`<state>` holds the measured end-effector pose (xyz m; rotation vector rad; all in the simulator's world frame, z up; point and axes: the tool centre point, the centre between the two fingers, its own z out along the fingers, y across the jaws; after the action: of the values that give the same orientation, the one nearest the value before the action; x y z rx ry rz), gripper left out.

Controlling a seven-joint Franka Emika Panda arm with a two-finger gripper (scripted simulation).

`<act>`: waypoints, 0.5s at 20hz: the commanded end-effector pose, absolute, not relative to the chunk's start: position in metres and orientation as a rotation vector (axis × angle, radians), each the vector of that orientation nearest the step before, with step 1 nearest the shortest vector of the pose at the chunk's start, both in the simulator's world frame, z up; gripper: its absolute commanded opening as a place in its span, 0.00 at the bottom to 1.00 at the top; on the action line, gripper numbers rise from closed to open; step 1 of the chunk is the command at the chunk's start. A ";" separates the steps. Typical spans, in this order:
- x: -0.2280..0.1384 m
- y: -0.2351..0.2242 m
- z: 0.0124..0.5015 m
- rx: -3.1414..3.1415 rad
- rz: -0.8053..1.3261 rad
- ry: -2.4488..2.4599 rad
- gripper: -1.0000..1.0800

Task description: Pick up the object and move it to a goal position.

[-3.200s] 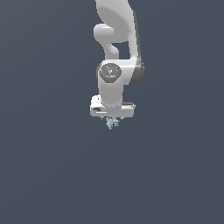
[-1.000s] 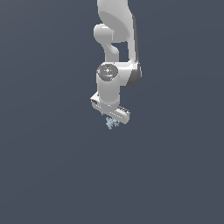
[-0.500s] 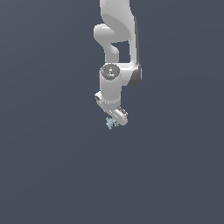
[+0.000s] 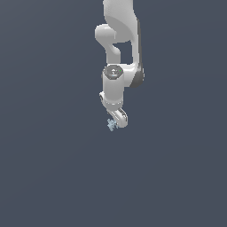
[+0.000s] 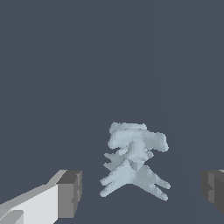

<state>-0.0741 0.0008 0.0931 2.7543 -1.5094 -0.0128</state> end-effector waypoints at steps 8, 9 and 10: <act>-0.077 0.002 0.091 2.707 0.000 -1.595 0.96; -0.077 0.002 0.091 2.710 -0.001 -1.589 0.96; -0.077 0.002 0.091 2.710 -0.001 -1.589 0.96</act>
<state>-0.0769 0.0016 0.0911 2.7101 -1.5887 -0.0011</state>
